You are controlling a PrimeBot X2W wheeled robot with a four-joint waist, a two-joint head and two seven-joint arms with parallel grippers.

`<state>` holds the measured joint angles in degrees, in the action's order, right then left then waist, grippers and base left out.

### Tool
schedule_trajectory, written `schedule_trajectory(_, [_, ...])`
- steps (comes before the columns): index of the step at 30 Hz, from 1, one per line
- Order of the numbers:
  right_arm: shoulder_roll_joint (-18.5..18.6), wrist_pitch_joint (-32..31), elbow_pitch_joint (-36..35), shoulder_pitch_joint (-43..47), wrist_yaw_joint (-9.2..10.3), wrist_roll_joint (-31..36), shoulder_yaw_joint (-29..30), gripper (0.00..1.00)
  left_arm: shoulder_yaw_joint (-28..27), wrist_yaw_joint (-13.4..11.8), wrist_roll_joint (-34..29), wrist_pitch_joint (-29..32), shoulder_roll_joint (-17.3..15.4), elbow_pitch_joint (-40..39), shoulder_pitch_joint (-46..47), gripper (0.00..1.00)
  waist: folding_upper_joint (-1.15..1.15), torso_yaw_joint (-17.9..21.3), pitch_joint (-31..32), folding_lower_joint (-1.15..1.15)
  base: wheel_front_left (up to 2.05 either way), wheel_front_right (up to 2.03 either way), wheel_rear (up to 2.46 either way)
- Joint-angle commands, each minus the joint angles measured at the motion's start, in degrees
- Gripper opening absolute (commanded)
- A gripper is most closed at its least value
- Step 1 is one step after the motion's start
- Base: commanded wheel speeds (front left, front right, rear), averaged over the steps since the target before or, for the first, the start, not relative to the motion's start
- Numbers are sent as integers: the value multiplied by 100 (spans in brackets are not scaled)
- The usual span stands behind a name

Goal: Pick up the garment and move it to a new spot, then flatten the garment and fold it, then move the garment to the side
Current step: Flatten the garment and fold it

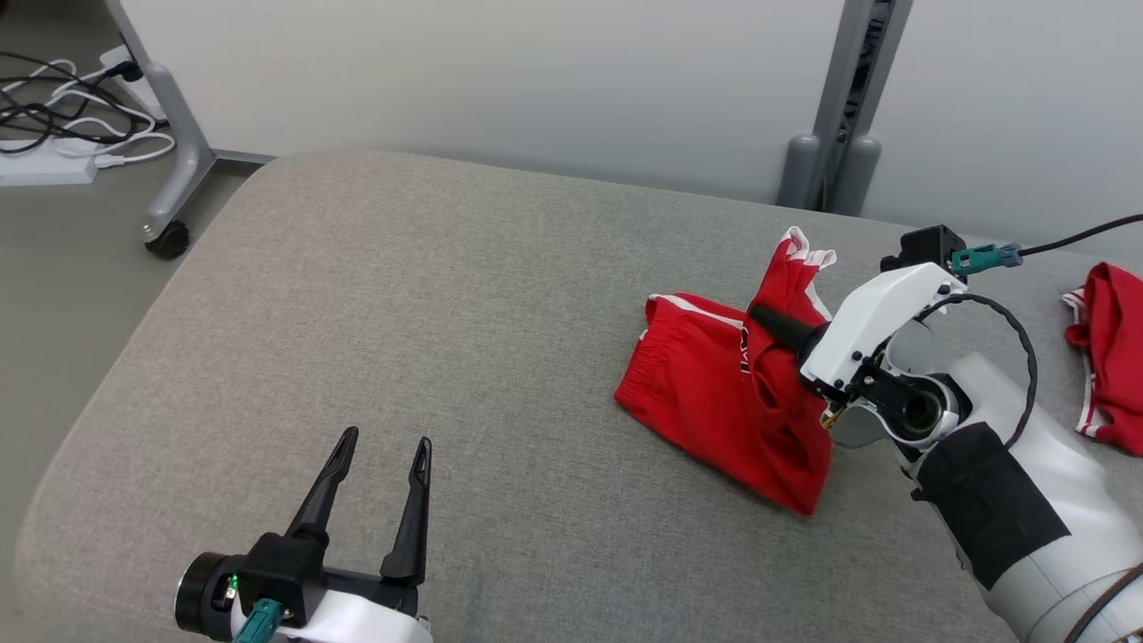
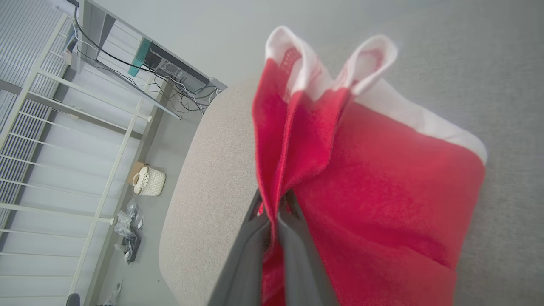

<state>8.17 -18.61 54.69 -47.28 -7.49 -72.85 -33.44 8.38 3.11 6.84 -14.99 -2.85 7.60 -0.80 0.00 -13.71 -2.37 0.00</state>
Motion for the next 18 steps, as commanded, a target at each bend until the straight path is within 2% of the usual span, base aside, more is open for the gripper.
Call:
schedule_trajectory(1, [-41, 66, 141, -124, 0, 31, 0, 0, 34, -33, 39, -24, -18, -5, 90, 100, 0, -125, -49, 0, 0, 0, 0])
schedule_trajectory(8, [-317, 504, 1312, -647, -1, 115, 66, 0, 455, -74, 185, -24, -17, 61, 340, 100, 0, -596, -255, 0, 0, 0, 0])
schedule_trajectory(18, [-381, 772, 1810, -816, 0, 202, 25, 0, 879, -202, 385, -24, -16, 135, 544, 100, 0, -959, -406, 0, 0, 0, 0])
